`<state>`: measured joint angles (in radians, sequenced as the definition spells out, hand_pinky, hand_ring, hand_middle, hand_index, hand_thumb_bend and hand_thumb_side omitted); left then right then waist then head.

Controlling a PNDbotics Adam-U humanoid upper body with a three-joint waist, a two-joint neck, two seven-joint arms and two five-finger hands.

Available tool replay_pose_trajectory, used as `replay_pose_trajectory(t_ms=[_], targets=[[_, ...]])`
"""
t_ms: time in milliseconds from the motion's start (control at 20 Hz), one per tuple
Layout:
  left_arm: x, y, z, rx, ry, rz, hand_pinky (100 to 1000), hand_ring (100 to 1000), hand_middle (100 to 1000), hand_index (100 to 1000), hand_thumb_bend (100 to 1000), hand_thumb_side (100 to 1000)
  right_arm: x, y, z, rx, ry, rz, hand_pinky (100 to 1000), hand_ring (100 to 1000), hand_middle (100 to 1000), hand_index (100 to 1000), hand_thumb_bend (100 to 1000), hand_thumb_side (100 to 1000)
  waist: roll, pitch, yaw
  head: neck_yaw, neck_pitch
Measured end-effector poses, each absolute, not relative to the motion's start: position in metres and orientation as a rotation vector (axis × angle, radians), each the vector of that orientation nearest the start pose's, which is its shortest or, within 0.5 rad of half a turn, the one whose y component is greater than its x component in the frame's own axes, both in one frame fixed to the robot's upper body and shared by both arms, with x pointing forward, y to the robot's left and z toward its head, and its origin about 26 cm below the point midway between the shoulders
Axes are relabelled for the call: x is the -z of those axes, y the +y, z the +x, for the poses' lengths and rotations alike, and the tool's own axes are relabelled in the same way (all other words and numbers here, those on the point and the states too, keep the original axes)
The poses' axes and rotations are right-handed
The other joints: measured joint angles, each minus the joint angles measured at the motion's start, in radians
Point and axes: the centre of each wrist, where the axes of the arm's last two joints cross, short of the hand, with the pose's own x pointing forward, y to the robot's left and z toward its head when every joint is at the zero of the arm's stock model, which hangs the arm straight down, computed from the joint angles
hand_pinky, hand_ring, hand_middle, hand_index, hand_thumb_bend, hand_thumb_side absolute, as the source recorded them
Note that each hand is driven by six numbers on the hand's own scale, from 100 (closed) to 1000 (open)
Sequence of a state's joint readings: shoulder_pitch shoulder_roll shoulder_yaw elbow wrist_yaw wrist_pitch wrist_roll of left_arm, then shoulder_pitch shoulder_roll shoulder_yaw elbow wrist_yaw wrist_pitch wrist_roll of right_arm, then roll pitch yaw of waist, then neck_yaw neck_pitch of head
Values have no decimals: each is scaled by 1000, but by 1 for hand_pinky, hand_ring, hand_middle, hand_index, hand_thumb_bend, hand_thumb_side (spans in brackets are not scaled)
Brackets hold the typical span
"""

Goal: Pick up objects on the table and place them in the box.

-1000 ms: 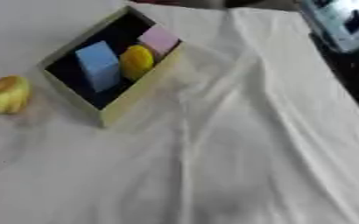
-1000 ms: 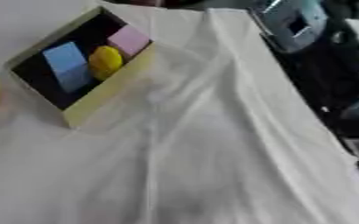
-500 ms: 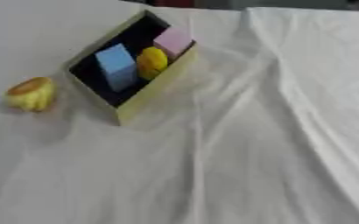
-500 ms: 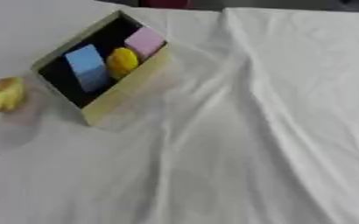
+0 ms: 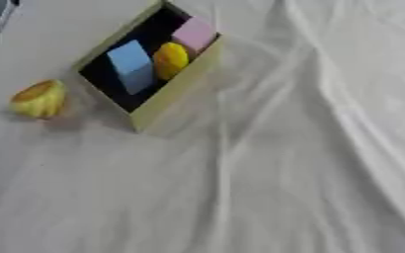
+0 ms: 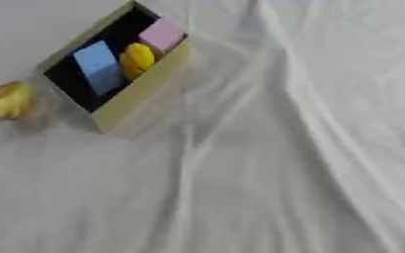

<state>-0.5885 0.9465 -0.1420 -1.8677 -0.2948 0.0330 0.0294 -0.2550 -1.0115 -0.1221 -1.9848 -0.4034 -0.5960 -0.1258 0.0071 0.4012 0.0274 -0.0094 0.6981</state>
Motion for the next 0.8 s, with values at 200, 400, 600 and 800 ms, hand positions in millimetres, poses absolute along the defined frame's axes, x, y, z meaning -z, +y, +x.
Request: replay_pose_trajectory(t_ms=[200, 400, 600, 800], targets=[[-310, 309, 322, 1261, -1996, 1052, 826, 853, 800, 891, 464, 432, -285, -367, 274, 837, 3276, 306, 917, 843, 768, 866, 100, 474, 13, 0, -15, 18, 5], [-309, 310, 327, 1381, -1842, 1041, 858, 879, 832, 921, 539, 431, -278, -369, 273, 820, 3267, 354, 919, 844, 769, 864, 100, 491, 24, 7, -23, 50, 5], [-305, 314, 332, 1472, -1684, 1017, 878, 895, 849, 932, 580, 438, -274, -370, 273, 803, 3269, 387, 921, 844, 768, 864, 100, 500, 27, 13, -24, 71, 5], [-300, 319, 332, 1524, -1595, 989, 884, 906, 867, 944, 646, 358, -270, -370, 273, 801, 3274, 411, 923, 844, 767, 863, 100, 498, 27, 14, -21, 82, 5]])
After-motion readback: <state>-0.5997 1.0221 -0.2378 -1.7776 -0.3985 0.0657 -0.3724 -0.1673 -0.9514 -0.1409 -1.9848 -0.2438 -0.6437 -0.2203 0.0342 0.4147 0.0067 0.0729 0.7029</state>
